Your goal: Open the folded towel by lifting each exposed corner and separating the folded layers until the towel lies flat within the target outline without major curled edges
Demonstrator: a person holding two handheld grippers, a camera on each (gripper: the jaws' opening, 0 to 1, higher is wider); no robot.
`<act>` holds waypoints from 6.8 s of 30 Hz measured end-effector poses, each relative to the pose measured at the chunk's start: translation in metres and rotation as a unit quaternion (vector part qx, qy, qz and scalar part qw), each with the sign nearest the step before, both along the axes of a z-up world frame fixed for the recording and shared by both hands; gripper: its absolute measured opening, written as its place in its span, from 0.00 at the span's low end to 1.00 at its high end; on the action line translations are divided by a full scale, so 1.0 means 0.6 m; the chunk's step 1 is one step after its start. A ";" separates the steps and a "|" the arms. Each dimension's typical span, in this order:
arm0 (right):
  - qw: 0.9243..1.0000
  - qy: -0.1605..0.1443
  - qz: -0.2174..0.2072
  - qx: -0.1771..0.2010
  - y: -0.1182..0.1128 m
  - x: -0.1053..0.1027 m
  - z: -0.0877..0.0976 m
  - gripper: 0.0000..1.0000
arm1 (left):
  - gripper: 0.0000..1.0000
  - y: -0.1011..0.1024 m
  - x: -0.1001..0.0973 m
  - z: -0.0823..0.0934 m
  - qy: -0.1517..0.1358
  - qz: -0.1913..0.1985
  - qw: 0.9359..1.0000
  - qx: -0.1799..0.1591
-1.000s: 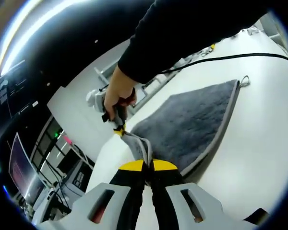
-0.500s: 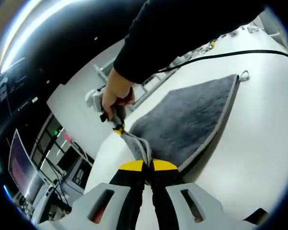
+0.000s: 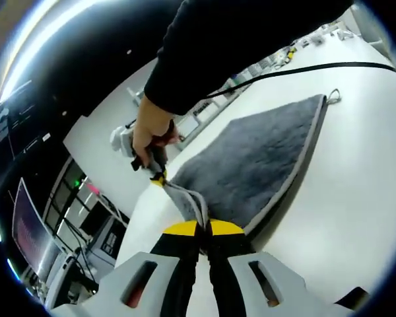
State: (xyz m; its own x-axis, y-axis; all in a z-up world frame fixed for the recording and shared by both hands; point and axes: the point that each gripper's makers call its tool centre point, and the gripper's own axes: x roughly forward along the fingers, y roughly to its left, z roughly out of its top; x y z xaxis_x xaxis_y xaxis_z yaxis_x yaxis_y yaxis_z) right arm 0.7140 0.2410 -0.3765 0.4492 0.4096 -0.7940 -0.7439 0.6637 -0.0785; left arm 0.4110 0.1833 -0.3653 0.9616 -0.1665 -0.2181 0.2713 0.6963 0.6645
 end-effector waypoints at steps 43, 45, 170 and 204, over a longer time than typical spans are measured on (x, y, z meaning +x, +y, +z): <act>0.992 0.024 0.126 0.011 0.057 -0.133 -0.079 0.68 | 0.58 0.092 0.012 -0.016 -0.003 0.078 0.996 -0.041; 0.989 0.054 0.133 0.022 0.065 -0.146 -0.080 0.75 | 0.60 0.096 0.013 -0.015 -0.004 0.082 0.995 -0.050; 0.931 -0.228 0.175 0.224 -0.427 -0.370 0.277 0.96 | 0.85 0.015 -0.014 -0.044 0.162 0.068 0.859 -0.481; 0.931 -0.215 0.233 0.181 -0.422 -0.410 0.255 1.00 | 0.26 0.034 -0.011 -0.031 0.165 0.046 0.838 -0.518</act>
State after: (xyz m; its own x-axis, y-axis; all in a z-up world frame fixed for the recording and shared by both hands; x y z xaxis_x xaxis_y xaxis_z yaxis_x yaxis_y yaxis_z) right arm 0.4682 -0.0120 -0.2234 0.4014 0.8448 -0.3537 -0.9086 0.3186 -0.2701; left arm 0.4045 0.2037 -0.3842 0.8969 -0.3589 -0.2584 0.2342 0.8811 -0.4108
